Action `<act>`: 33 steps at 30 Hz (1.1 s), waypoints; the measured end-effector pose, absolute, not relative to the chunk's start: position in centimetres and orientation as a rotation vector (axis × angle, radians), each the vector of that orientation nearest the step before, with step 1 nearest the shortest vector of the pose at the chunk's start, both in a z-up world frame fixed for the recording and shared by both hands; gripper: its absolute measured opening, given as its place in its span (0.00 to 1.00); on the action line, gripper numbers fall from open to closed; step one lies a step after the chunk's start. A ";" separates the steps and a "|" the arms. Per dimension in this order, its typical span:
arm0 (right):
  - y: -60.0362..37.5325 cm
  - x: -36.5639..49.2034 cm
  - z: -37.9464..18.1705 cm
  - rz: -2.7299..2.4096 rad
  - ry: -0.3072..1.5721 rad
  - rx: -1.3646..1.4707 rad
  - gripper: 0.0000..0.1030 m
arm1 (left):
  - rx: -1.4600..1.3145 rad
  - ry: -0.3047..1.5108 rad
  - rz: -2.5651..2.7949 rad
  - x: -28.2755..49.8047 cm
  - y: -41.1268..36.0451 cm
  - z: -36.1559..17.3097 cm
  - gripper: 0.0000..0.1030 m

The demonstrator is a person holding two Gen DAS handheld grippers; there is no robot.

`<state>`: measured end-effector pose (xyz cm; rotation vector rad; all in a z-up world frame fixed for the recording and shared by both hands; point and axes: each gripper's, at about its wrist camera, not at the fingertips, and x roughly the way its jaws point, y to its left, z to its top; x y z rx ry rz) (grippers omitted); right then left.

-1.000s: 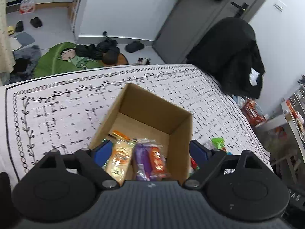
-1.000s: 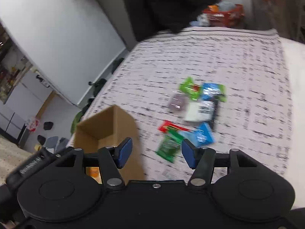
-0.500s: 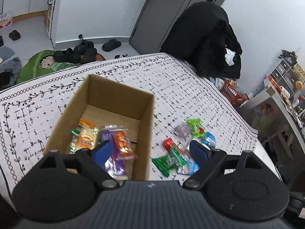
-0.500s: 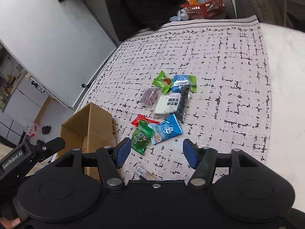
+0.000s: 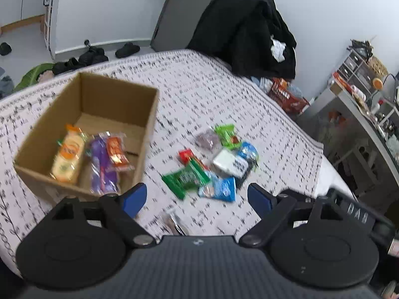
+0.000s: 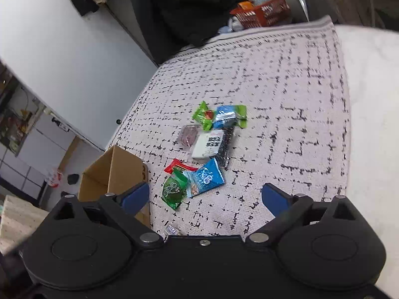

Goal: Organize snacks
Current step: 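Move the left tool to the clear wrapped snack and grasp it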

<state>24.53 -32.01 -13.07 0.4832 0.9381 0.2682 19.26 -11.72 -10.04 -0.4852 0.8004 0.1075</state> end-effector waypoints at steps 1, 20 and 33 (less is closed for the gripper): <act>-32.3 24.6 -13.3 0.268 0.941 0.498 0.94 | -0.488 0.810 0.106 19.3 -12.1 -10.3 0.85; -32.3 26.7 -16.6 0.380 1.026 0.578 0.79 | -0.497 0.926 0.213 20.4 -14.1 -16.0 0.74; -31.1 29.1 -19.5 0.432 1.121 0.584 0.60 | -0.505 0.990 0.242 22.2 -14.5 -19.0 0.48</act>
